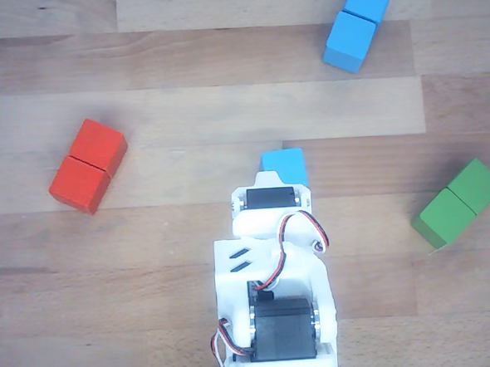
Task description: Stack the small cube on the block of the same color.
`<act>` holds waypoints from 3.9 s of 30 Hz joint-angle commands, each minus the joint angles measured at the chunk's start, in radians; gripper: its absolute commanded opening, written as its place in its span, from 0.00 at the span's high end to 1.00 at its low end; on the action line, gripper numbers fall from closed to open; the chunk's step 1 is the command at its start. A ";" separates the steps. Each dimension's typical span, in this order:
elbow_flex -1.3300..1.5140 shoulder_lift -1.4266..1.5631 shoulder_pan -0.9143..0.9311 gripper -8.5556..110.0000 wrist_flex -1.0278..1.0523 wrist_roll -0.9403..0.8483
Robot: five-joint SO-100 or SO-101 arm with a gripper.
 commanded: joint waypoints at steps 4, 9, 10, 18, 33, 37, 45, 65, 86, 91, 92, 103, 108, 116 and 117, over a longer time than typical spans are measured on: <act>-0.031 0.032 -0.009 0.92 0.000 -0.005; -0.031 0.032 -0.009 0.92 0.000 -0.005; -0.031 0.032 -0.009 0.92 0.000 -0.005; -0.031 0.032 -0.009 0.92 0.000 -0.005; -0.031 0.032 -0.009 0.92 0.000 -0.005; -0.031 0.032 -0.009 0.92 0.000 -0.005; -0.031 0.032 -0.009 0.92 0.000 -0.006; -0.032 0.032 -0.018 0.92 0.000 -0.015; -0.318 -0.218 -0.011 0.92 0.002 -0.020; -0.632 -0.580 -0.008 0.92 0.003 -0.020; -0.695 -0.644 -0.008 0.92 0.003 -0.020; -0.930 -1.092 -0.008 0.92 0.012 -0.018; -0.930 -1.173 -0.006 0.92 0.106 -0.018; -0.931 -1.278 -0.005 0.92 0.166 -0.011; -0.931 -1.284 -0.005 0.92 0.166 -0.011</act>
